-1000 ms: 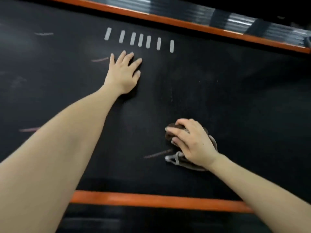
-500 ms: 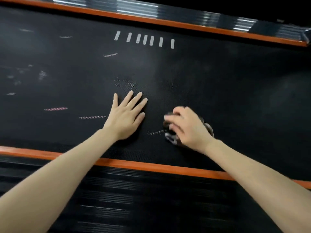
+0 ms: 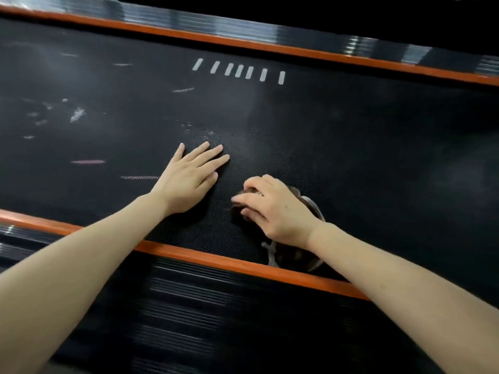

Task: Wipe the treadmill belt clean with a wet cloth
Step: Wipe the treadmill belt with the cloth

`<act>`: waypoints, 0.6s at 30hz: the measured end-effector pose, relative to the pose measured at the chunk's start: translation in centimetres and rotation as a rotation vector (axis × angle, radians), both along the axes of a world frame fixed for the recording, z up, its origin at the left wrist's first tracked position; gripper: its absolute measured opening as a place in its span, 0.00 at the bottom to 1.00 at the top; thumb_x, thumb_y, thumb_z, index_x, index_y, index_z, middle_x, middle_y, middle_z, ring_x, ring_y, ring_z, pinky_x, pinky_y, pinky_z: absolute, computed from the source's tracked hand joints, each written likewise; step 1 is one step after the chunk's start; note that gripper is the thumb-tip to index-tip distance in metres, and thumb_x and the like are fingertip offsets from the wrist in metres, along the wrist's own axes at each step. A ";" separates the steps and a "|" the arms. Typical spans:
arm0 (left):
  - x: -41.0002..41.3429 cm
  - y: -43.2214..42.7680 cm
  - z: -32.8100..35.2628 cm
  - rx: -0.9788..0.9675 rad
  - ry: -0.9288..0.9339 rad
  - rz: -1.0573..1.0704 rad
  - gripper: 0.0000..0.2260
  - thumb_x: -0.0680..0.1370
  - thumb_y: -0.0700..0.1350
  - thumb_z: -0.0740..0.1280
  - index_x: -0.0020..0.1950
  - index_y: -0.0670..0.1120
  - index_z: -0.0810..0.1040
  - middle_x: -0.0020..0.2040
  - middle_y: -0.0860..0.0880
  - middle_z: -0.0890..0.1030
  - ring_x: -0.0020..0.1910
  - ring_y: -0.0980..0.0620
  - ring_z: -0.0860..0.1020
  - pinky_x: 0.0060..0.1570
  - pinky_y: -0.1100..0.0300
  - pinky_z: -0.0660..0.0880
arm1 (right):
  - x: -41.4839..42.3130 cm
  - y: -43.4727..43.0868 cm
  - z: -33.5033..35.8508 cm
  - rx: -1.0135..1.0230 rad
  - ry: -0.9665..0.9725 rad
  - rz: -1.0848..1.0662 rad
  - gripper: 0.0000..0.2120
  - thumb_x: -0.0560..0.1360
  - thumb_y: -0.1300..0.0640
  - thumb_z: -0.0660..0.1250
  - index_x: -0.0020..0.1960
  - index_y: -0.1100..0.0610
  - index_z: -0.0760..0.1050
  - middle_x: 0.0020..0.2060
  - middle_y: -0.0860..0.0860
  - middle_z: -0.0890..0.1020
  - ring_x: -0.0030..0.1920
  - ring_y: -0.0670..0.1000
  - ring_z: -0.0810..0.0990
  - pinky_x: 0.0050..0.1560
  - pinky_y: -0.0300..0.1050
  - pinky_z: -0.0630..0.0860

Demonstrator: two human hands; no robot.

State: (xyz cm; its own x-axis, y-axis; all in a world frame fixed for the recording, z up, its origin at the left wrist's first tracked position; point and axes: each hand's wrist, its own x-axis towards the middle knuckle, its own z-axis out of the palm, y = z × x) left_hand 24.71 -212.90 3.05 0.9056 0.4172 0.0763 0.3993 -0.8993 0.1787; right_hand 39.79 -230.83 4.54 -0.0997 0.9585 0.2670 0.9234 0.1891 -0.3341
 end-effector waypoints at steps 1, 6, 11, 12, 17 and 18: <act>-0.2 0.0 0.1 0.005 0.011 0.002 0.28 0.77 0.58 0.39 0.76 0.54 0.59 0.76 0.54 0.58 0.77 0.51 0.52 0.73 0.42 0.43 | 0.4 -0.1 0.2 -0.025 -0.006 0.040 0.17 0.76 0.51 0.59 0.56 0.57 0.80 0.49 0.56 0.78 0.45 0.56 0.75 0.47 0.53 0.74; -0.5 -0.4 0.5 0.039 0.113 0.046 0.30 0.75 0.59 0.36 0.76 0.57 0.55 0.77 0.57 0.54 0.77 0.55 0.48 0.72 0.42 0.37 | 6.3 0.4 0.2 0.030 0.025 -0.161 0.18 0.75 0.49 0.58 0.54 0.56 0.82 0.47 0.57 0.79 0.43 0.58 0.75 0.49 0.57 0.75; -0.1 -0.5 0.9 0.070 0.145 0.034 0.28 0.77 0.57 0.38 0.76 0.56 0.55 0.77 0.55 0.55 0.77 0.53 0.49 0.72 0.40 0.38 | -1.0 1.6 -0.4 0.034 0.019 0.015 0.18 0.73 0.49 0.58 0.51 0.57 0.82 0.45 0.58 0.79 0.41 0.60 0.76 0.45 0.54 0.75; 0.0 -0.5 1.0 0.088 0.150 0.040 0.26 0.79 0.56 0.41 0.76 0.56 0.55 0.77 0.56 0.54 0.77 0.54 0.49 0.72 0.40 0.38 | -2.5 0.6 -0.4 0.009 0.027 0.126 0.17 0.73 0.49 0.59 0.52 0.57 0.81 0.46 0.57 0.79 0.42 0.59 0.76 0.44 0.52 0.75; 0.0 0.4 2.1 0.092 0.117 -0.035 0.20 0.83 0.50 0.50 0.76 0.56 0.57 0.76 0.56 0.57 0.77 0.54 0.48 0.72 0.44 0.35 | 1.6 0.0 0.3 -0.026 -0.010 0.053 0.17 0.75 0.51 0.59 0.56 0.55 0.81 0.49 0.55 0.79 0.45 0.57 0.76 0.51 0.47 0.71; -0.1 1.0 2.4 0.074 0.074 -0.048 0.20 0.83 0.50 0.51 0.76 0.56 0.58 0.76 0.56 0.59 0.77 0.53 0.48 0.72 0.44 0.35 | 3.0 0.1 0.2 0.008 -0.001 -0.088 0.16 0.75 0.52 0.59 0.56 0.56 0.81 0.49 0.56 0.79 0.45 0.57 0.76 0.52 0.47 0.70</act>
State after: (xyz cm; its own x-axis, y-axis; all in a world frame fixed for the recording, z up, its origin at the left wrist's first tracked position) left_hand 24.65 -211.94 5.43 0.9286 0.3692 0.0371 0.3654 -0.9272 0.0829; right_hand 42.84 -230.76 4.76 -0.0159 0.9616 0.2742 0.9369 0.1101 -0.3318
